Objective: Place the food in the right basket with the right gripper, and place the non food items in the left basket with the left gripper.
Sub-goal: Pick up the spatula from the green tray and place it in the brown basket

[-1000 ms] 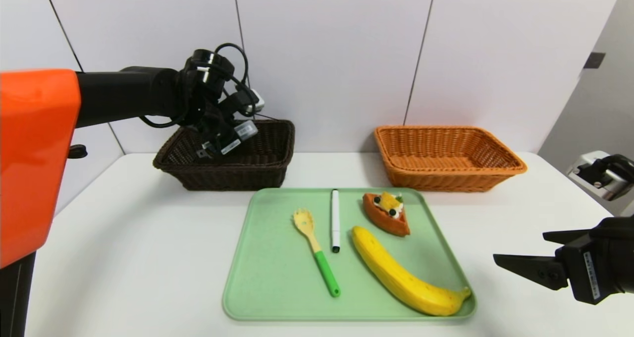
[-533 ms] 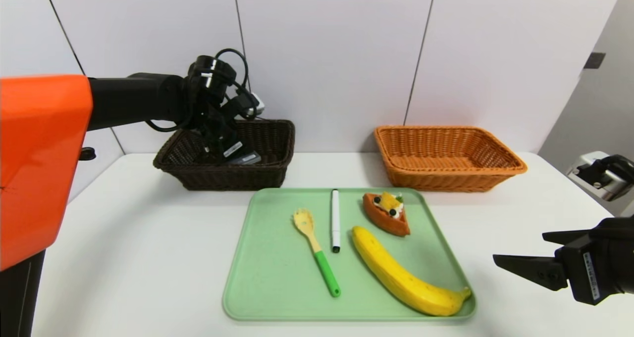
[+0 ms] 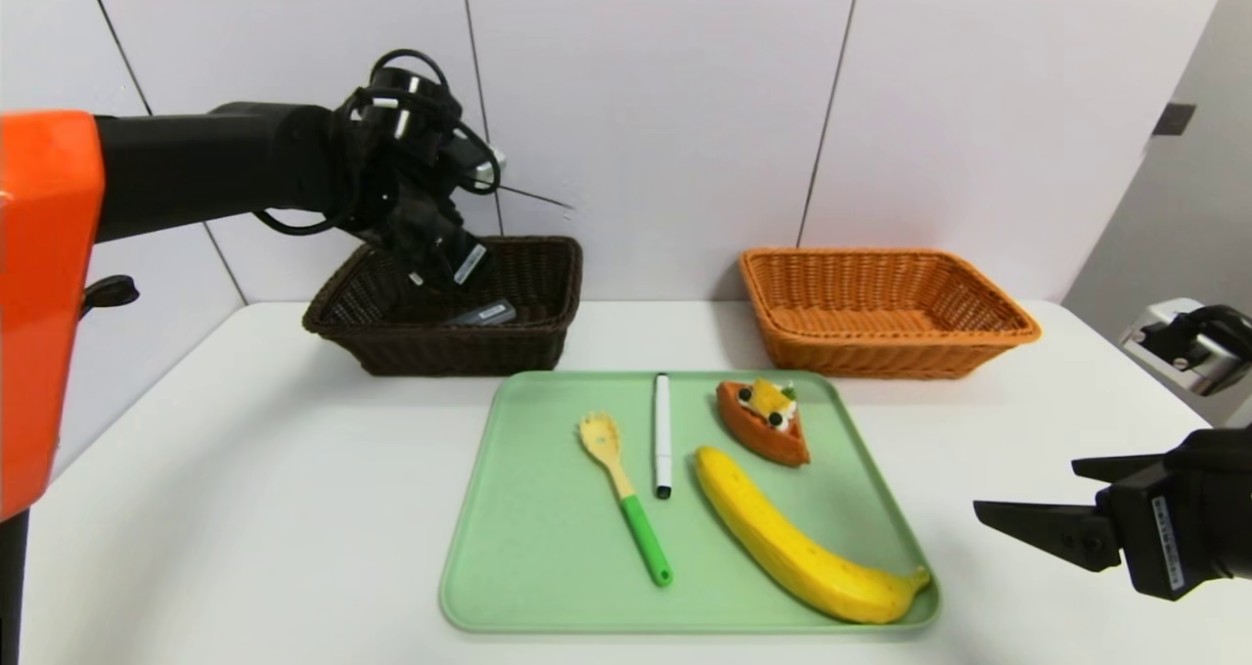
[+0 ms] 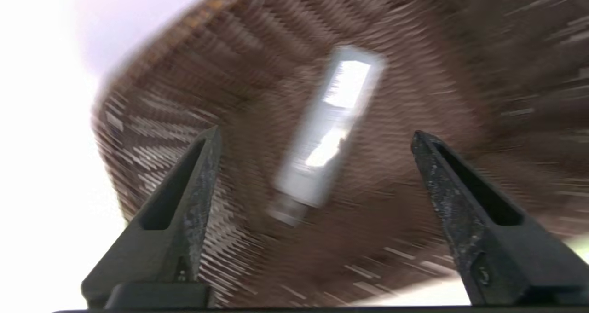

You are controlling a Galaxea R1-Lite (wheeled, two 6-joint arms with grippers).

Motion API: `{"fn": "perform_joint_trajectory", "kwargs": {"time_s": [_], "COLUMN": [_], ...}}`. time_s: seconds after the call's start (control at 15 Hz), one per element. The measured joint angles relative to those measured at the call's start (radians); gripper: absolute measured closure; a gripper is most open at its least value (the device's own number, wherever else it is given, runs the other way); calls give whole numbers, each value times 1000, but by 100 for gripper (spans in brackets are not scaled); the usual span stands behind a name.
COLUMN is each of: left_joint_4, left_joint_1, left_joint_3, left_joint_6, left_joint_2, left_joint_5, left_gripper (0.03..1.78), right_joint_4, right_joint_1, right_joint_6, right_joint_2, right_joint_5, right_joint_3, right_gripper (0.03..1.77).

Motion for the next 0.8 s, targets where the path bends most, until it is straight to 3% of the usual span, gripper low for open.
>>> {"fn": "perform_joint_trajectory", "kwargs": {"time_s": [0.27, 0.4, 0.6, 0.8], "left_joint_4": [134, 192, 269, 315], "left_joint_1": [-138, -218, -334, -404], "left_joint_3": [1, 1, 2, 20], "left_joint_6": [-377, -547, -753, -907], "left_joint_2": [-85, -116, -136, -118], "left_joint_5": [5, 41, 102, 111], "left_gripper": [24, 21, 18, 16], "right_joint_4": [0, 0, 0, 0], "right_joint_1": [-1, -1, -1, -2], "right_joint_6": [3, 2, 2, 2], "right_joint_2": [0, 0, 0, 0], "right_joint_5": [-1, 0, 0, -1], "right_joint_3": [1, 1, 5, 14], "right_gripper": [9, 9, 9, 9]}}
